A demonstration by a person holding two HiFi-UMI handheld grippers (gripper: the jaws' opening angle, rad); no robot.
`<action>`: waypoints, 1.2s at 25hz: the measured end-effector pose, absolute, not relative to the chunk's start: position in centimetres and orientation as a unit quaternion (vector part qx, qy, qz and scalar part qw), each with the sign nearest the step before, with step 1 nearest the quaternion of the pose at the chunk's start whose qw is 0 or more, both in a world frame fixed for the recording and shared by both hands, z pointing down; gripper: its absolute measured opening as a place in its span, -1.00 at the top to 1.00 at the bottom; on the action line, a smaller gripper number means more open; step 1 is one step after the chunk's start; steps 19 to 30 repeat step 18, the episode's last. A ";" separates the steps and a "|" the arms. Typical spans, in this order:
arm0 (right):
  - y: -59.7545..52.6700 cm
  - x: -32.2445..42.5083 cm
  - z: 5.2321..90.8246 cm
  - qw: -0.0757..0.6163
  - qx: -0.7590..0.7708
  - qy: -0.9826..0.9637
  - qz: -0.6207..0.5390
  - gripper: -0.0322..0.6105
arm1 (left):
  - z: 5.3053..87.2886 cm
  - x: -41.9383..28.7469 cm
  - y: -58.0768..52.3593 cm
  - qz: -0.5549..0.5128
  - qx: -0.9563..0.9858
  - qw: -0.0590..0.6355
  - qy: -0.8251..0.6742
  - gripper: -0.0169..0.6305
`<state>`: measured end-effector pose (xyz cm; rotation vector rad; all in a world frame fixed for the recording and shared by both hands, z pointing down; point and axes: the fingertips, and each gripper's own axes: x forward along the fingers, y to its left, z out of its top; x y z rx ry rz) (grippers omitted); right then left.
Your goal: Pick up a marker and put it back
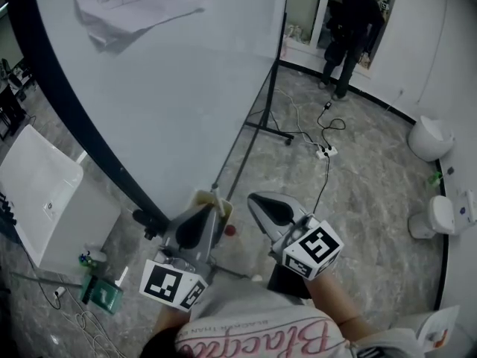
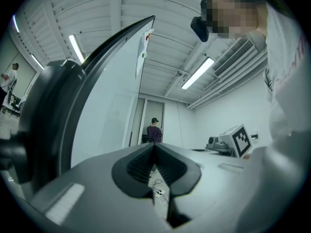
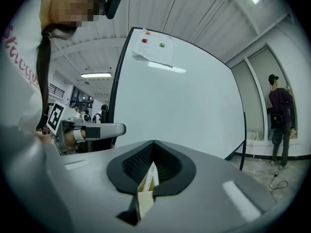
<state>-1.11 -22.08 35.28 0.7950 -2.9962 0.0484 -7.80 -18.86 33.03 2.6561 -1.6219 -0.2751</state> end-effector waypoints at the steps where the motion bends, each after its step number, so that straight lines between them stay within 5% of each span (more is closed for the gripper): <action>1: -22.0 -1.1 35.2 0.020 0.258 -0.966 0.015 0.89 | 33.0 -7.7 -18.9 -0.088 0.851 0.008 -0.518 0.95; 30: -20.7 -2.2 33.7 0.015 0.249 -0.968 -0.015 0.89 | 32.8 -7.5 -19.3 -0.089 0.848 0.006 -0.522 0.95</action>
